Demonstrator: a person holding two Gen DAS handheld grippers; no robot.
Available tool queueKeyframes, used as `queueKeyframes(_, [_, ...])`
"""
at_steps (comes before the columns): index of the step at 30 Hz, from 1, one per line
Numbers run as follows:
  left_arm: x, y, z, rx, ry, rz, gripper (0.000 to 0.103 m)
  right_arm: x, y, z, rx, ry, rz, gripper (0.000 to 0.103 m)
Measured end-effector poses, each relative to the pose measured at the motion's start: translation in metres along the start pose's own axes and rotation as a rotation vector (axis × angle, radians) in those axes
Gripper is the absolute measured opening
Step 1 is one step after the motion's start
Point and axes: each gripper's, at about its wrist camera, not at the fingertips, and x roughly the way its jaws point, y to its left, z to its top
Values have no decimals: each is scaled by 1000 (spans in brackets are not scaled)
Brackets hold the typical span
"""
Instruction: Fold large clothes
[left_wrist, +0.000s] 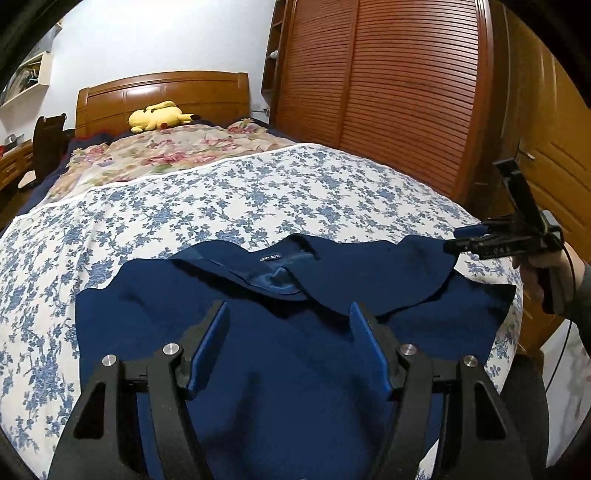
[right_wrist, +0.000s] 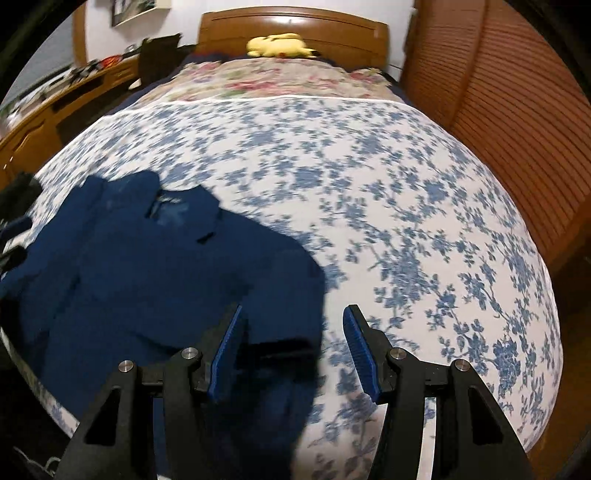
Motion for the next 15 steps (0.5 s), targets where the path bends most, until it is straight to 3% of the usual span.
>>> queueKeyframes(6, [7,4,-4,1,23,11,68,19,-10,-2,81,65,147,57])
queueKeyframes(8, [7,5,-4,-3,24,12,68,24,-10,2,86,69,194,46])
queueKeyframes(11, [6,8,-4,-9,21,15,68,29,-7,9,65,71,235,13])
queueKeyframes(12, [6,8,-5,-12,21,15,68,29,-5,12,49,60,246,7])
queueKeyframes(15, [6,11,-5,-19,21,19,68,36,-8,30,57,17,284,4])
